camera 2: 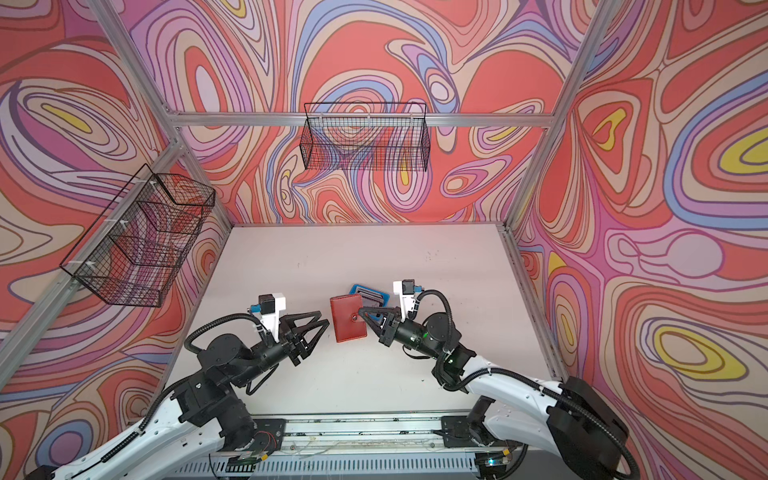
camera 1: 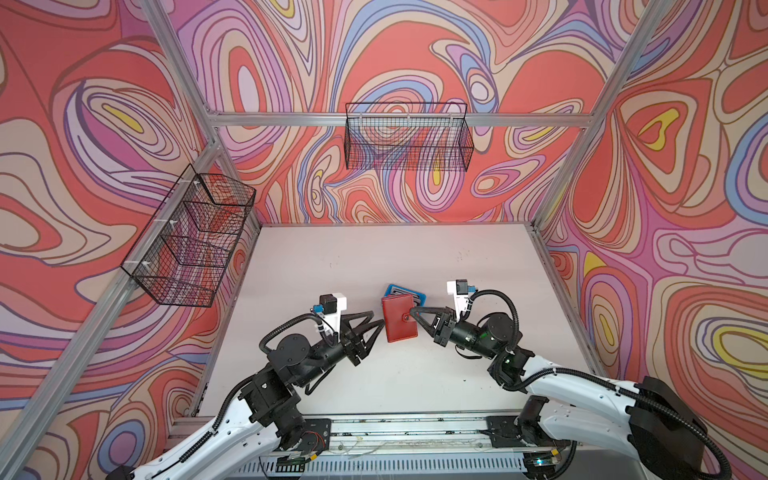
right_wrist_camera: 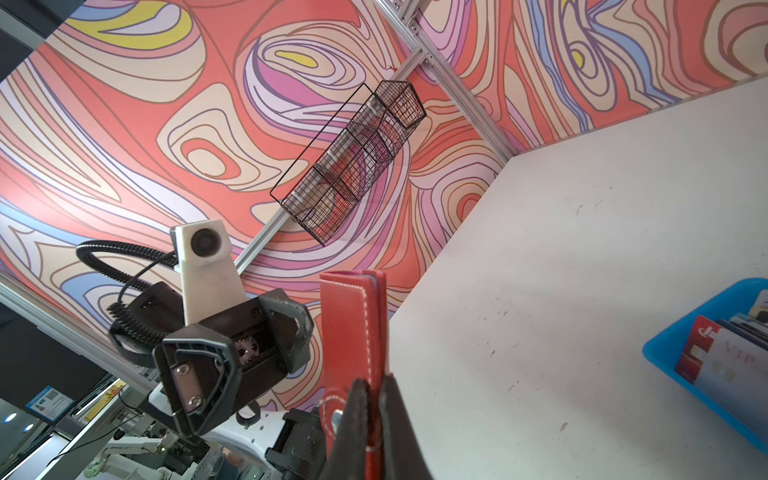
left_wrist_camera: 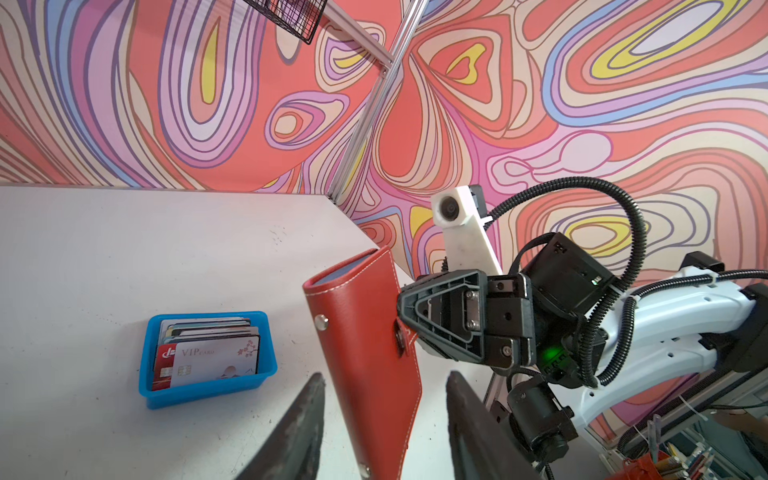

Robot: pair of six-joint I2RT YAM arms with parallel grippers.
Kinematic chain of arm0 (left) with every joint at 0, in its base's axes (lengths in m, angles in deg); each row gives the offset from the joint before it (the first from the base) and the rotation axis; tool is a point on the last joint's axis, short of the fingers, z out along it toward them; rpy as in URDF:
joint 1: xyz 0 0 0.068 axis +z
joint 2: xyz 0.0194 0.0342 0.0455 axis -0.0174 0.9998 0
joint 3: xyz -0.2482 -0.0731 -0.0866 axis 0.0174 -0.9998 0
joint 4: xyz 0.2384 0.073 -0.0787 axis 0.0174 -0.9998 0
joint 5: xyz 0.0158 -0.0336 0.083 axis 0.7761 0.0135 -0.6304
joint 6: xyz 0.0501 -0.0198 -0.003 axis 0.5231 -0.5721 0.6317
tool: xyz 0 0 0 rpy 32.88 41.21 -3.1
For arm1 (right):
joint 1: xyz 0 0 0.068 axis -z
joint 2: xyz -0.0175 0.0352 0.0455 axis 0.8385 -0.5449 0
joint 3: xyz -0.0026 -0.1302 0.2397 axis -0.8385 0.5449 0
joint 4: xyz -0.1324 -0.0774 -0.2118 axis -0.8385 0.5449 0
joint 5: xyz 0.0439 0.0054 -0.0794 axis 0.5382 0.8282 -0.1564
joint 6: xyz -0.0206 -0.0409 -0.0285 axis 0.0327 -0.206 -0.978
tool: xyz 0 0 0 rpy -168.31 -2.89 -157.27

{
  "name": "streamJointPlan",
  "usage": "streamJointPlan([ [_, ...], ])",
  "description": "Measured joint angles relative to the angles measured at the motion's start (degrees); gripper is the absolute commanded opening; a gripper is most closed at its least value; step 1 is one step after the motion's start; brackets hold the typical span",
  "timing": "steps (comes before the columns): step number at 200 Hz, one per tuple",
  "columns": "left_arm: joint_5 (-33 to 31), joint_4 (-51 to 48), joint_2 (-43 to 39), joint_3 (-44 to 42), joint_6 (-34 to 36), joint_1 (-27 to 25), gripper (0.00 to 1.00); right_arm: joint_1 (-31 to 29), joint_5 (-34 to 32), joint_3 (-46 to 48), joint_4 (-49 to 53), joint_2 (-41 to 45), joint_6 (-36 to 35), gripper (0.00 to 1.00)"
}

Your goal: Put the credit cards into the card holder

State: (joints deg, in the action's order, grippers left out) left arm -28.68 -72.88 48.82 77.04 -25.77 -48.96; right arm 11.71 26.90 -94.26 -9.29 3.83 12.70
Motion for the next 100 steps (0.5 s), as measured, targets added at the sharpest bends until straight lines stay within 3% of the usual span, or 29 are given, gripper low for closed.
streamJointPlan([
  [70,4.6,5.7,6.8,-1.2,0.0,0.0,0.46,0.0,1.4,1.1,-4.9,0.2,1.9,0.0],
  [100,6.3,8.5,9.6,-1.2,-0.1,0.0,0.38,0.0,2.2,1.1,-6.1,-1.0,2.4,0.0],
])
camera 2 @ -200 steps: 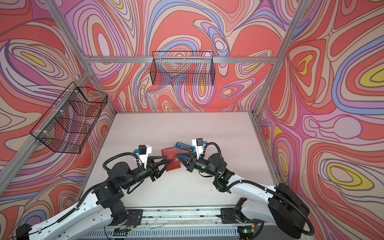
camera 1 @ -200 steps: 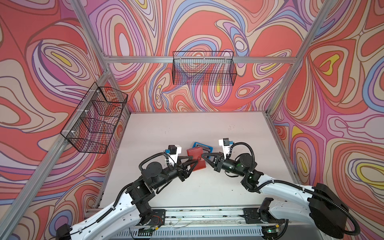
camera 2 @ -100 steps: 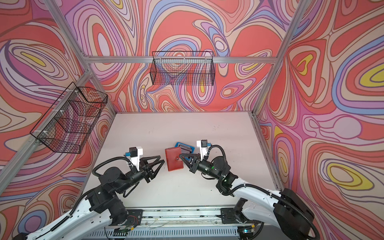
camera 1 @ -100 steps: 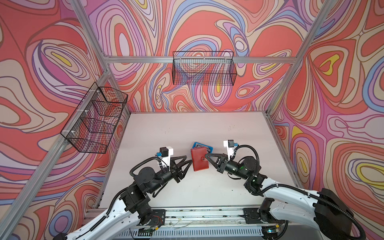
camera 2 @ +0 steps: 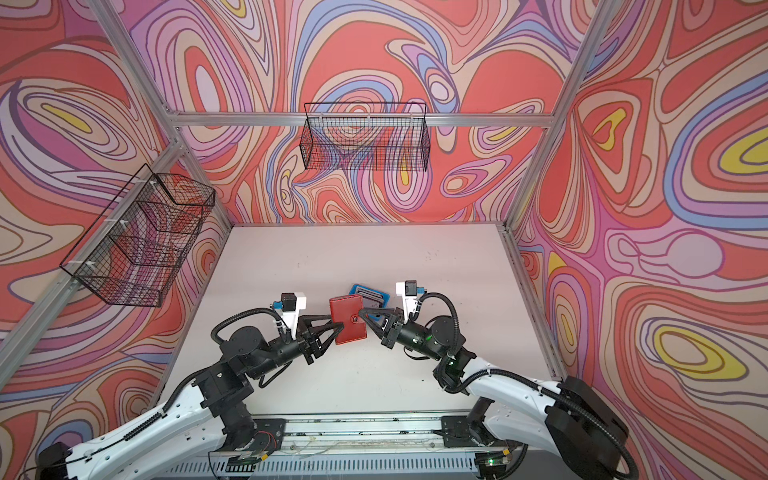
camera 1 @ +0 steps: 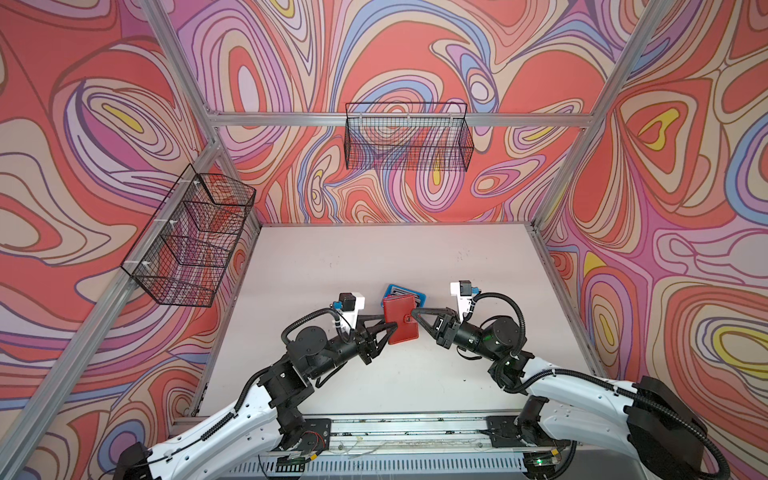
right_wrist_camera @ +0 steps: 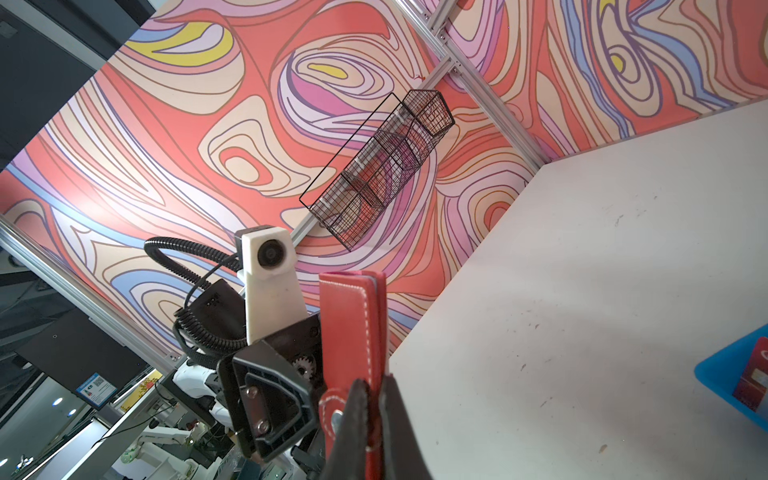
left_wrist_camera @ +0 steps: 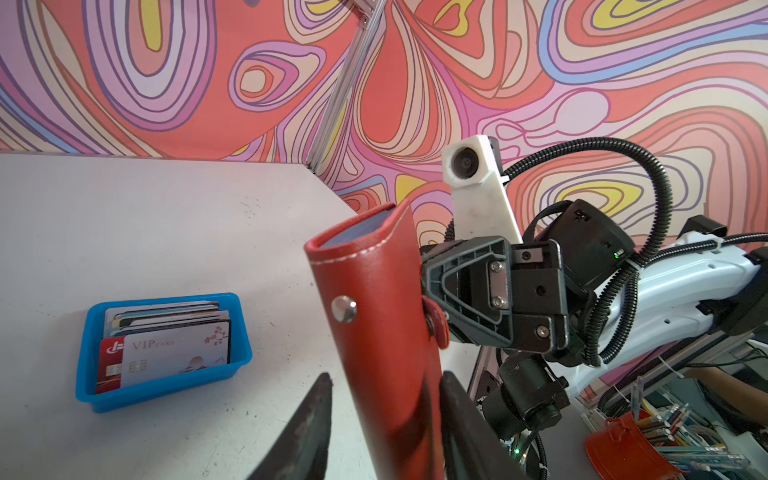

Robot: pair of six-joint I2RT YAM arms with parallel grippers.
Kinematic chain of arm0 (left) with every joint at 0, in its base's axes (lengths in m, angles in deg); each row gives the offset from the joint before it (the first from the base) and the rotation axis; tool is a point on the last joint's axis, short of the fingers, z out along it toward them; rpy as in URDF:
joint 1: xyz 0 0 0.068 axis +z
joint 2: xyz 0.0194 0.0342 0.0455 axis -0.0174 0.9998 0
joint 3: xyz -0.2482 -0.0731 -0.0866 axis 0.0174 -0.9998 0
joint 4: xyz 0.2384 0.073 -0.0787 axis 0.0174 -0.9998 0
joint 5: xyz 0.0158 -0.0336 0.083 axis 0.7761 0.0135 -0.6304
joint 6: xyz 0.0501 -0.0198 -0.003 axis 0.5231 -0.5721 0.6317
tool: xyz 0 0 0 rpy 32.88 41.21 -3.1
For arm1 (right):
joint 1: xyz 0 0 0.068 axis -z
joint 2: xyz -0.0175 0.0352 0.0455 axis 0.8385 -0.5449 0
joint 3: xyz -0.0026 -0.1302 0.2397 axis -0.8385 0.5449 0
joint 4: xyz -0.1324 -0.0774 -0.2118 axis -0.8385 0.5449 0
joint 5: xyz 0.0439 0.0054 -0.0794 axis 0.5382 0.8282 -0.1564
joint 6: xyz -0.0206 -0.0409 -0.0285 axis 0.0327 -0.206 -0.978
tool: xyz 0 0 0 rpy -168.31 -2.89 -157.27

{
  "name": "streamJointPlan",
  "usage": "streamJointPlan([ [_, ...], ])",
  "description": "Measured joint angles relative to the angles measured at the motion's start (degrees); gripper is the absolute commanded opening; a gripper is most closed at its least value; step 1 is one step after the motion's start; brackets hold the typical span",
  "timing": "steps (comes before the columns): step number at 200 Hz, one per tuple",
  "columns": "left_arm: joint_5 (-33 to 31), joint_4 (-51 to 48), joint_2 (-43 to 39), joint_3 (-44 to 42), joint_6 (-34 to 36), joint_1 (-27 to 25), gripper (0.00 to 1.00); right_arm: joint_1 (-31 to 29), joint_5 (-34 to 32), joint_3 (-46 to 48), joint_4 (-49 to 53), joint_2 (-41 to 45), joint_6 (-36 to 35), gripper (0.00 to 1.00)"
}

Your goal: Put the credit cards into the card holder

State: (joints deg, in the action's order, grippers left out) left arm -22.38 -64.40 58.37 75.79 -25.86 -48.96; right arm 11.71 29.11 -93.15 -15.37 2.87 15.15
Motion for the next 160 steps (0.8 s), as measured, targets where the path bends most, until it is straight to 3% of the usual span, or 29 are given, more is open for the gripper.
streamJointPlan([
  [23,0.9,1.4,1.1,0.0,-0.1,0.0,0.31,0.0,0.3,0.0,-0.8,-0.9,0.5,0.0],
  [80,1.8,4.2,1.3,-1.1,-0.6,0.3,0.0,0.2,1.0,0.0,-2.6,-2.2,0.7,0.0],
  [94,1.2,3.7,0.9,-1.2,-0.6,0.4,0.0,0.2,0.9,-0.9,-0.3,-2.1,-0.2,0.21],
  [111,-0.7,2.4,-0.4,-1.2,-0.6,0.4,0.0,0.2,-0.5,-3.9,6.4,-1.8,-2.4,0.3],
  [133,-5.1,-1.3,-2.8,-1.2,-1.0,0.4,0.0,-0.2,-6.7,-8.5,17.9,-0.1,-6.6,0.38],
  [160,-12.7,-9.7,-3.9,0.4,-1.7,0.3,0.0,-4.9,-21.9,-14.8,32.1,2.4,-13.1,0.41],
])
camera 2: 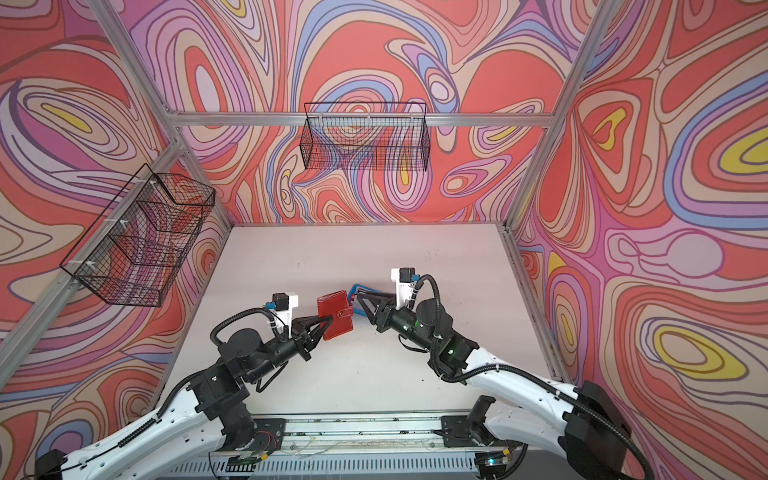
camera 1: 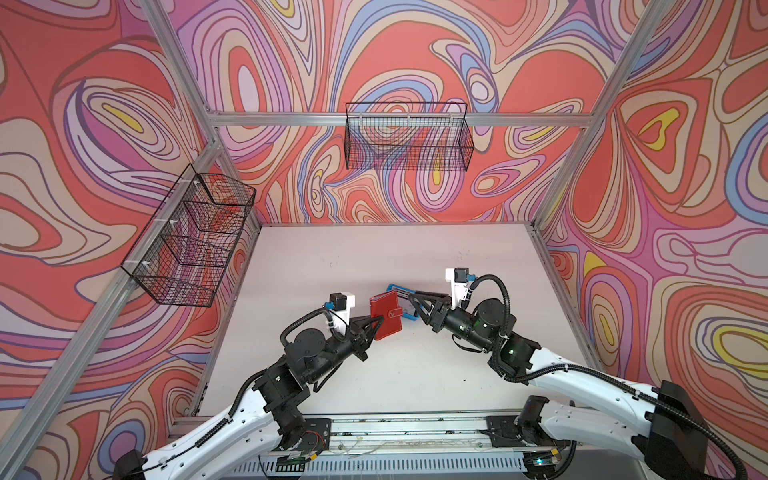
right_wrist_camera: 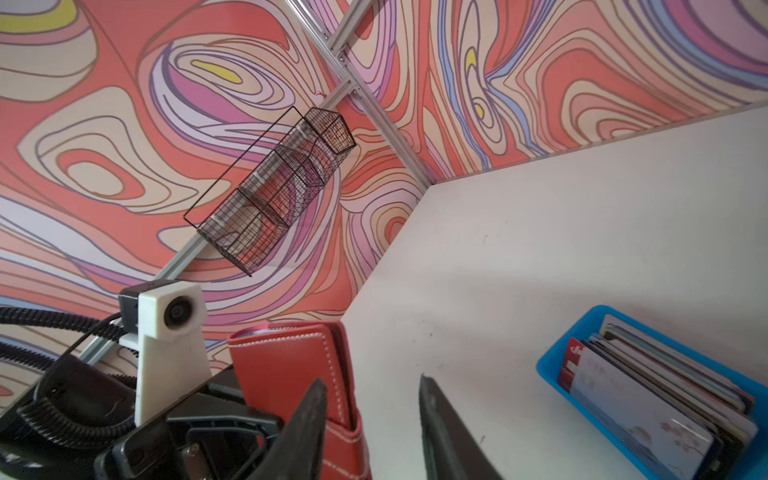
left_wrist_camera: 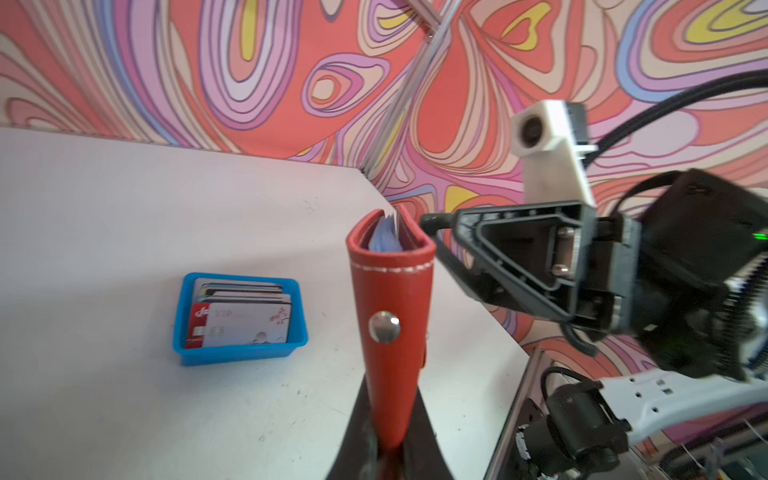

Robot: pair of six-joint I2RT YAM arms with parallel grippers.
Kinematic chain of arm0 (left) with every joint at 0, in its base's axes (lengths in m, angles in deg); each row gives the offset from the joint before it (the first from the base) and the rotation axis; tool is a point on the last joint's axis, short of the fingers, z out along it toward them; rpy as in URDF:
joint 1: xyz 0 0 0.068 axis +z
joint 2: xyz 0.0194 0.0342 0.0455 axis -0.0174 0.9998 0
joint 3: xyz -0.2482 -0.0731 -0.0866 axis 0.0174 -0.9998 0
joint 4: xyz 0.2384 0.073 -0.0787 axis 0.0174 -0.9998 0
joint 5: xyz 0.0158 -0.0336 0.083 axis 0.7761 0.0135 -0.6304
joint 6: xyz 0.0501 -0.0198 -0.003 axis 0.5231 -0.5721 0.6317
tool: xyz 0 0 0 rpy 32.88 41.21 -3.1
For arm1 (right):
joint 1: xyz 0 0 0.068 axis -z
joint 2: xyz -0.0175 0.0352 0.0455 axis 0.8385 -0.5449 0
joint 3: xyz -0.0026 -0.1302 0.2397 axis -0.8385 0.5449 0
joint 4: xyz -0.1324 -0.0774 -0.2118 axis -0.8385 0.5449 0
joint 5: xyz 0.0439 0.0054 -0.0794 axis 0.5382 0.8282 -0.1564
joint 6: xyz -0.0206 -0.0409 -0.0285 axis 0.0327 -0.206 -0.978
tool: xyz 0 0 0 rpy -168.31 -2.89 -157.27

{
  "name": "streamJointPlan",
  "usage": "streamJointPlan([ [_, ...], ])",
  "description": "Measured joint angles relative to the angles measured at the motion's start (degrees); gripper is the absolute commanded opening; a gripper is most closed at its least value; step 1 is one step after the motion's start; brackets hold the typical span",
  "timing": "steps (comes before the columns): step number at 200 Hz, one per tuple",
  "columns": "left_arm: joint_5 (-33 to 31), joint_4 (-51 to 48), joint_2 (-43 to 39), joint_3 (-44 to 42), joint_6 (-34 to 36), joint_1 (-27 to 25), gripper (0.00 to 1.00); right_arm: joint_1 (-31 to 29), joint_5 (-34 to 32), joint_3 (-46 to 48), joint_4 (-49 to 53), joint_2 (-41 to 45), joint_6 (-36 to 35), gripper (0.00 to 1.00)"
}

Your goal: Put the credit cards into the card holder

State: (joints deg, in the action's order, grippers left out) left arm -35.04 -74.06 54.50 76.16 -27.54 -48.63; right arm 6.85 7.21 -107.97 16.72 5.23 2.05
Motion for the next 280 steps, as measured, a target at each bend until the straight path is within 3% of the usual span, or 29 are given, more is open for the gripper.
streamJointPlan([
  [34,-5.8,-5.9,-0.3,1.4,-0.3,0.0,0.0,-11.4,-15.6,-5.9,7.8,-2.1,-6.3,0.44],
  [74,-6.3,-6.5,0.9,1.5,-0.4,0.0,0.0,-17.6,-24.0,-9.8,12.5,-10.6,-10.5,0.44],
  [193,-3.0,-4.4,5.1,1.5,-0.9,0.0,0.0,-17.8,-26.4,-14.2,16.5,-17.5,-12.2,0.35],
  [207,-2.9,-4.4,5.6,1.5,-0.9,0.1,0.0,-17.8,-26.7,-14.7,17.1,-18.6,-12.2,0.29],
  [240,-3.4,-4.6,6.3,1.4,-1.0,0.3,0.0,-17.8,-28.0,-16.9,19.1,-20.8,-11.7,0.01],
  [280,-4.1,-5.7,5.3,1.4,-1.4,0.4,0.0,-17.9,-28.2,-17.2,18.8,-21.5,-11.6,0.0],
])
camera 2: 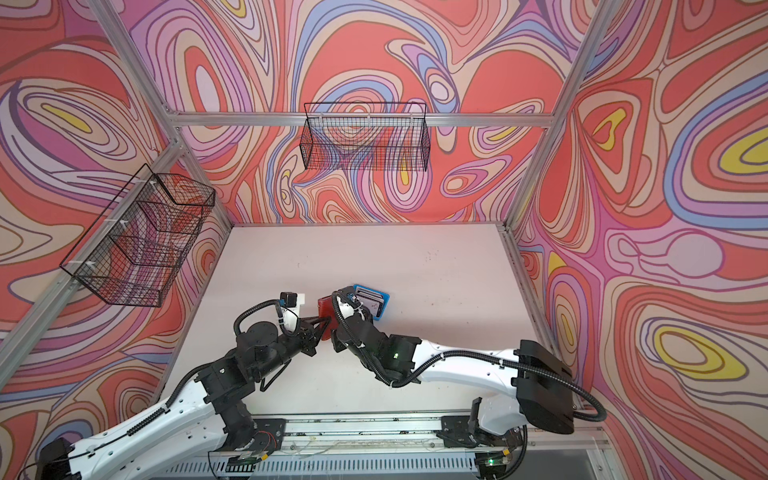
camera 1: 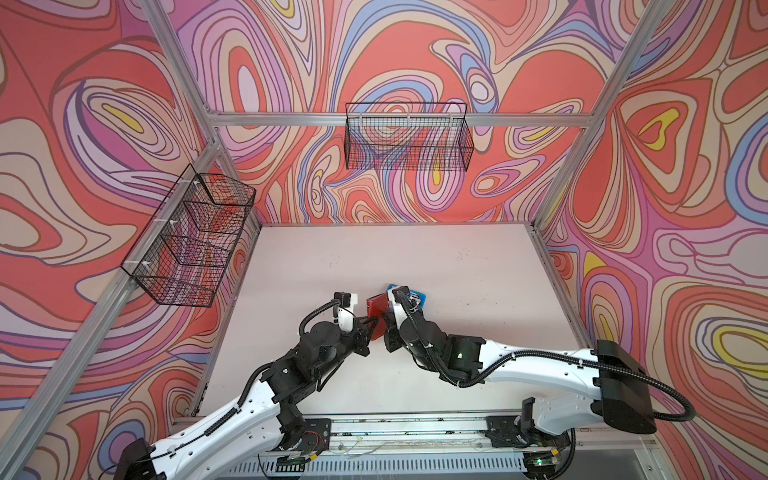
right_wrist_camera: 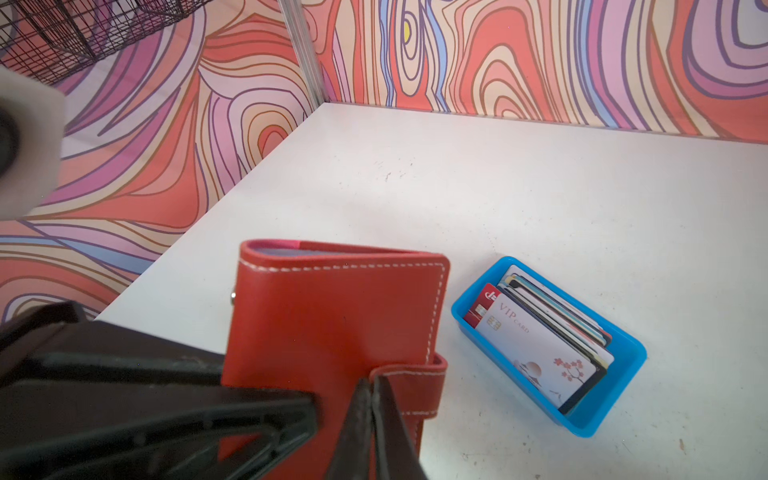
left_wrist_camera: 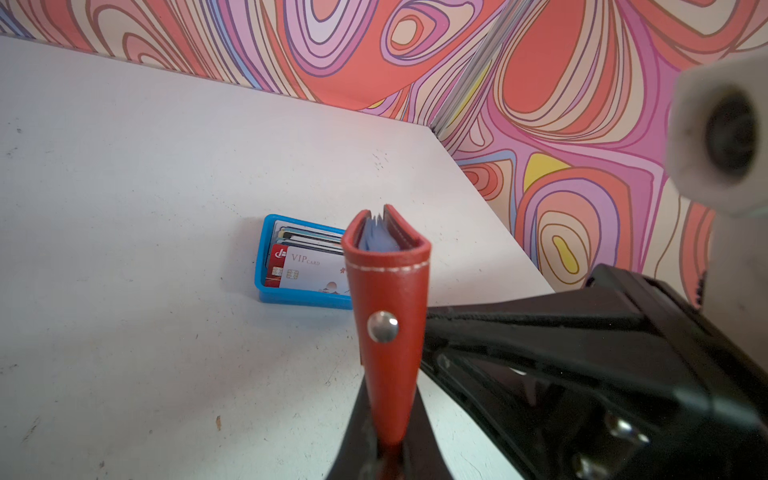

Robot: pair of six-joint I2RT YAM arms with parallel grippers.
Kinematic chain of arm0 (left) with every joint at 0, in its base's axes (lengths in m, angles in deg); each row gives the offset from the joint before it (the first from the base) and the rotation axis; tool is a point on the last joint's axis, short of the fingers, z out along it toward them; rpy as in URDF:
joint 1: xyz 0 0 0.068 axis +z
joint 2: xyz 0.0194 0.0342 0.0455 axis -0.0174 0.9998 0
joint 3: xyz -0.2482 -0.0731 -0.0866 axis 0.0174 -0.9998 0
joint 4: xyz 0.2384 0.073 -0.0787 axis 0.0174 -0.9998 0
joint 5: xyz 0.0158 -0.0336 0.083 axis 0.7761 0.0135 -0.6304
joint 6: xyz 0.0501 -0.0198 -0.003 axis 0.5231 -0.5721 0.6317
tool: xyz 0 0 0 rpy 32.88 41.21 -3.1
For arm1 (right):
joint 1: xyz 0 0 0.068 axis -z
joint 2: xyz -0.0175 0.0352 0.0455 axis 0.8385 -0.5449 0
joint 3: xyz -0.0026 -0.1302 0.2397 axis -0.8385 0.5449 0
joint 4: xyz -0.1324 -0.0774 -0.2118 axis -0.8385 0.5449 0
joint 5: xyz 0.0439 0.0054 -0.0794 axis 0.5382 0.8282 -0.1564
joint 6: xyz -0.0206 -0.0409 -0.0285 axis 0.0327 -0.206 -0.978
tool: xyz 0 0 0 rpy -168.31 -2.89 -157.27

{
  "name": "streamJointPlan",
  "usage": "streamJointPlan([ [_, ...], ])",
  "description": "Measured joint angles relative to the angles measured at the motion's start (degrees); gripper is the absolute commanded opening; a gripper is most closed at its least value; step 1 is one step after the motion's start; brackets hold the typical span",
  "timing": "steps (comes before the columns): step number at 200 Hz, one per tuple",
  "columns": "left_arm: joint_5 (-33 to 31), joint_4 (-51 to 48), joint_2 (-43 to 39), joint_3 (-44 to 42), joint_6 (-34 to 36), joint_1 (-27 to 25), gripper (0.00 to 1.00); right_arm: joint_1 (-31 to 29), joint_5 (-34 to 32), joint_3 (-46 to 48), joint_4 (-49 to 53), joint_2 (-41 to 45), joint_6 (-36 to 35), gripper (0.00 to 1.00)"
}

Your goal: Put the credit cards into the card holder

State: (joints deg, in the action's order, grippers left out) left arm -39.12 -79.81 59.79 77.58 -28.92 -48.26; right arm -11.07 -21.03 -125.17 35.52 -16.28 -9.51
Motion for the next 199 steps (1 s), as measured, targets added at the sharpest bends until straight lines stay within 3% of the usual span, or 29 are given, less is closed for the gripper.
streamJointPlan([
  [199,-1.4,-0.3,-2.1,-0.2,-0.6,-0.4,0.0,-0.6,-1.0,2.6,-3.7,2.3,1.6,0.0],
])
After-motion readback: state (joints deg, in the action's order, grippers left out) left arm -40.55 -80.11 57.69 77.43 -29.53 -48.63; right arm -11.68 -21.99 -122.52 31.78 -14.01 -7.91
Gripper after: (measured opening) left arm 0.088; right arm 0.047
